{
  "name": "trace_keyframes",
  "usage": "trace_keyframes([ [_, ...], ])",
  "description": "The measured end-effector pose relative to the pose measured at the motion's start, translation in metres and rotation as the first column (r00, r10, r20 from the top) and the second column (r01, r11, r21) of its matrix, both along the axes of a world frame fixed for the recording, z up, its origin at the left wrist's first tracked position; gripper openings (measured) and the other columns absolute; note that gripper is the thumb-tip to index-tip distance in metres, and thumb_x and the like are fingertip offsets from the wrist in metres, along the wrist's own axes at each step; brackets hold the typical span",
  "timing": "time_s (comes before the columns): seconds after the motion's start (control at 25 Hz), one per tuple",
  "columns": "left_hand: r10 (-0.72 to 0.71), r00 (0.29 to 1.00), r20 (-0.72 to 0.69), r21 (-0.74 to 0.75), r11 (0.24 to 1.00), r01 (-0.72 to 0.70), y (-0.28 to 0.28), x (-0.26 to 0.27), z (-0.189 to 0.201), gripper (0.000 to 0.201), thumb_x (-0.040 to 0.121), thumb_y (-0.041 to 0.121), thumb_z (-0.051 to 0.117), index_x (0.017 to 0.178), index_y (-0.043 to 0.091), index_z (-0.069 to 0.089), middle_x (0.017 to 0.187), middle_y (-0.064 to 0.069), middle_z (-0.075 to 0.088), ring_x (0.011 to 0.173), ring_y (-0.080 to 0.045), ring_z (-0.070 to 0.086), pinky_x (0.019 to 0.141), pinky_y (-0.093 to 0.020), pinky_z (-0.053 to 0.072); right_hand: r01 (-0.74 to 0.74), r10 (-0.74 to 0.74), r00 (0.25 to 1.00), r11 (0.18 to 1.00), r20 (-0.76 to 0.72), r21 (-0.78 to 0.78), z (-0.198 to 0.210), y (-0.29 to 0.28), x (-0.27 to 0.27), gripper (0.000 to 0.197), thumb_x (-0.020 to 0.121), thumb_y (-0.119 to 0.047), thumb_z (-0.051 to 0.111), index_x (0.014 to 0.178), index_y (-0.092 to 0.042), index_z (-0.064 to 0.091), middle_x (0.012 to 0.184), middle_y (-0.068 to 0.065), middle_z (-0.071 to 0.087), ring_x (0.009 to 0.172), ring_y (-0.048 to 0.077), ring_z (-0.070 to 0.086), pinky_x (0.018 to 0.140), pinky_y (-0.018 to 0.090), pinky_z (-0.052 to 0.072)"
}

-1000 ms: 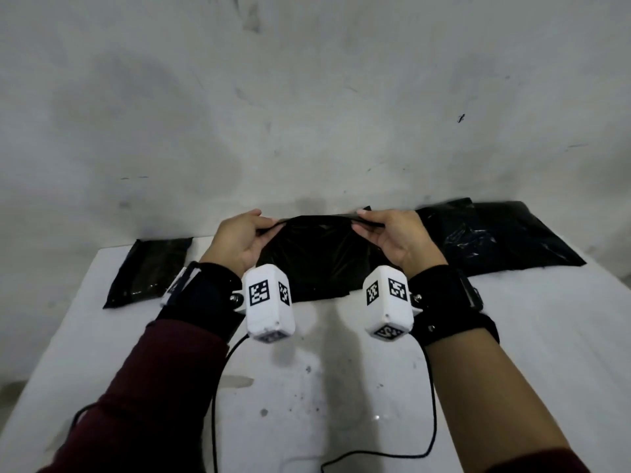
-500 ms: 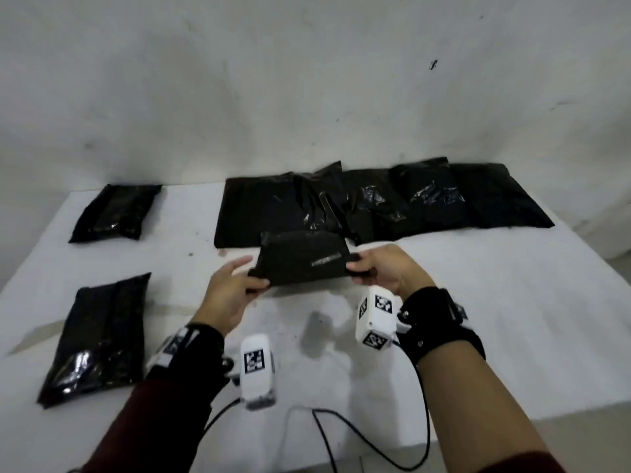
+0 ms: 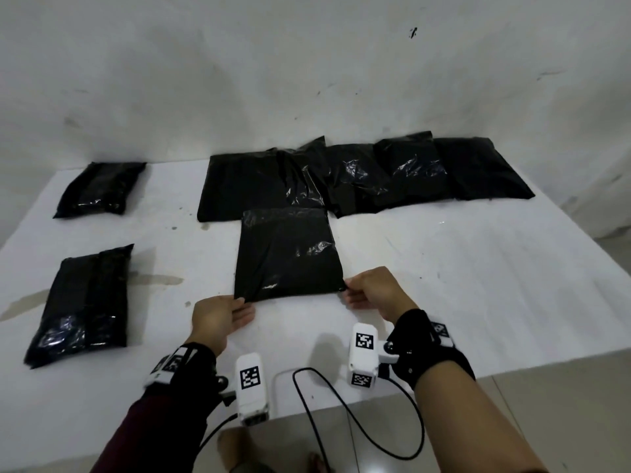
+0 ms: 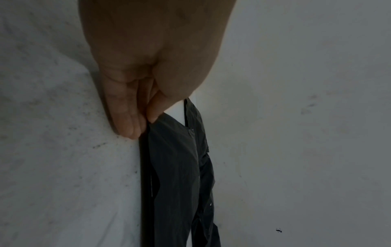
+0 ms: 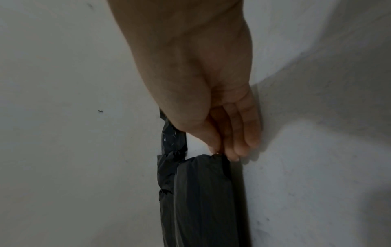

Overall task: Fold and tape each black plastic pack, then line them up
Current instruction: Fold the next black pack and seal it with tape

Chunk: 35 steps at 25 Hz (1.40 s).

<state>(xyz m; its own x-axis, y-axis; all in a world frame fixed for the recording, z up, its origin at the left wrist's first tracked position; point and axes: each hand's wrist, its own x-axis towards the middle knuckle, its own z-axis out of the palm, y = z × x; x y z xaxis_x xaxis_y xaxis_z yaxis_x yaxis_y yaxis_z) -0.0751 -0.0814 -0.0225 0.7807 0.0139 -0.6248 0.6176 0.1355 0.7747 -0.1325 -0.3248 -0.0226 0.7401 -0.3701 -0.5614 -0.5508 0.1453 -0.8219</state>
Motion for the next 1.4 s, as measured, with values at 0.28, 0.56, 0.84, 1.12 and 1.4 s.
trace_keyframes([
  [0.28, -0.018, 1.0, 0.01, 0.041, 0.999, 0.017, 0.006, -0.005, 0.0, 0.013, 0.092, -0.002, 0.048, 0.081, -0.004, 0.053, 0.079, -0.02, 0.06, 0.07, -0.026, 0.059, 0.046, -0.022, 0.054, -0.065, 0.063, 0.998, 0.972, -0.015, -0.225, 0.0, 0.008, 0.0, 0.018, 0.083, 0.0, 0.065, 0.068, -0.004, 0.057, 0.06, 0.01, 0.055, 0.049, 0.019, 0.052, 0.044, 0.021, 0.046],
  [0.56, -0.23, 0.968, 0.095, 0.436, 0.884, 0.167, 0.019, 0.0, 0.002, 0.017, 0.084, 0.01, 0.06, 0.071, 0.001, 0.061, 0.071, -0.017, 0.065, 0.057, -0.023, 0.064, 0.051, -0.021, 0.05, -0.179, 0.102, 0.981, 0.793, -0.163, -0.583, 0.002, 0.011, 0.002, 0.015, 0.076, -0.009, 0.067, 0.077, 0.005, 0.065, 0.073, 0.015, 0.061, 0.072, 0.028, 0.06, 0.058, 0.029, 0.047],
  [0.84, -0.899, 0.329, 0.29, 0.937, 0.336, 0.092, -0.017, 0.023, -0.011, 0.062, 0.092, 0.044, 0.026, 0.141, 0.007, 0.036, 0.152, -0.011, 0.025, 0.141, -0.028, 0.02, 0.113, -0.034, 0.016, -0.311, 0.557, 0.83, 0.429, -0.023, -0.848, 0.004, 0.069, 0.028, 0.047, 0.102, -0.02, 0.031, 0.146, -0.004, 0.026, 0.155, 0.012, 0.023, 0.145, 0.027, 0.009, 0.117, 0.035, 0.006],
  [1.12, -0.952, 0.288, -0.101, 0.98, -0.045, 0.195, -0.018, 0.025, -0.048, 0.093, 0.068, 0.061, -0.015, 0.149, 0.018, 0.0, 0.157, 0.001, -0.008, 0.145, -0.017, -0.007, 0.115, -0.034, -0.004, -0.547, 0.65, 0.673, 0.117, -0.353, -0.829, -0.043, 0.071, 0.026, 0.088, 0.073, -0.063, -0.02, 0.15, -0.024, -0.005, 0.157, -0.009, -0.015, 0.144, 0.008, -0.014, 0.112, 0.036, -0.016],
  [1.4, -0.957, 0.282, -0.072, 0.978, -0.013, 0.206, -0.013, 0.023, -0.047, 0.092, 0.069, 0.068, -0.008, 0.149, 0.024, 0.0, 0.15, 0.011, -0.017, 0.143, -0.011, -0.01, 0.113, -0.033, -0.01, -0.524, 0.608, 0.718, 0.153, -0.338, -0.838, -0.048, 0.043, 0.003, 0.077, 0.08, -0.069, -0.011, 0.148, -0.033, -0.006, 0.147, -0.019, -0.023, 0.137, 0.001, -0.022, 0.113, 0.039, -0.014],
])
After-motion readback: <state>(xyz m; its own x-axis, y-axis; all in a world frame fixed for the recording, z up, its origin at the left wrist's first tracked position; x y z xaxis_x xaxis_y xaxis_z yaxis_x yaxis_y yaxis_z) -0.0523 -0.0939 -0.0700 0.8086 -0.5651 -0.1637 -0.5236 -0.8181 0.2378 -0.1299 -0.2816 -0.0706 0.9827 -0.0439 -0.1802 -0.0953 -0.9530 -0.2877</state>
